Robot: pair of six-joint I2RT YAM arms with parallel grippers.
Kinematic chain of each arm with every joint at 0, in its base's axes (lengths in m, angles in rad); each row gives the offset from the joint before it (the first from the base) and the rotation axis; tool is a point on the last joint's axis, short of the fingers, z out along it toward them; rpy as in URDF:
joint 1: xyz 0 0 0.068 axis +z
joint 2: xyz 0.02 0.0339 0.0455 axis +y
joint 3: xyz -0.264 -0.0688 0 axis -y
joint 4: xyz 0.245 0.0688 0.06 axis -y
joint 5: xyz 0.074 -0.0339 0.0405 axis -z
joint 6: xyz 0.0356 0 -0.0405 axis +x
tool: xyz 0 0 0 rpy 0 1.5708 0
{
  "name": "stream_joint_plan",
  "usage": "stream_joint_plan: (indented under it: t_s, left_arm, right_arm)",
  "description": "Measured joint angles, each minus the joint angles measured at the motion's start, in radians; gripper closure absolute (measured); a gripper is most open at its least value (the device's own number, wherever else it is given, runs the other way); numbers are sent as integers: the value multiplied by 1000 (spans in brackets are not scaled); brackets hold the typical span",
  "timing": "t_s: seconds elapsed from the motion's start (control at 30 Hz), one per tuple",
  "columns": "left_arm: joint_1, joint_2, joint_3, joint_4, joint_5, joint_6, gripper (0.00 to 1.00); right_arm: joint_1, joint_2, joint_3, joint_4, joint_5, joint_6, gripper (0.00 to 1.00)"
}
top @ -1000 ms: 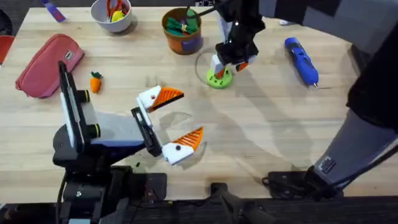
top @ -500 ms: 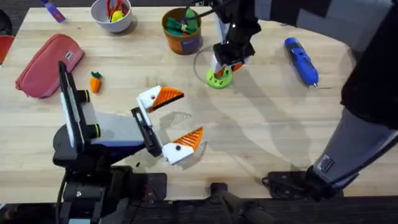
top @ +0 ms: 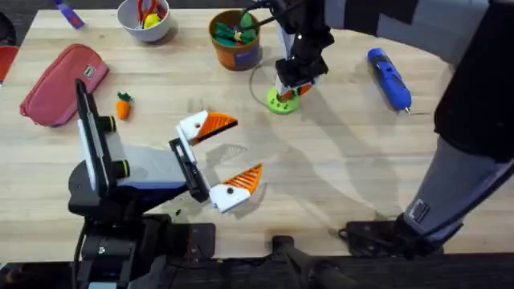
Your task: Pick up the gripper from the table and insert it into the empty holder that is missing its gripper. Then pick up a screw, insert it into the mounting hole, and use the screwdriver to tighten it. Finally, clean up the table by picking up the vegetable and placing it into the bucket.
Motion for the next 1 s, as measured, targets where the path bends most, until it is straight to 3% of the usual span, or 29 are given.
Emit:
stream_joint_plan:
  t_s: [0.6, 1.0]
  left_arm:
    - [0, 0, 0, 0, 0, 0, 1]
    - [0, 0, 0, 0, 0, 0, 1]
  right_arm:
    - [0, 0, 19, -8, 0, 0, 788]
    - [0, 0, 19, -8, 0, 0, 913]
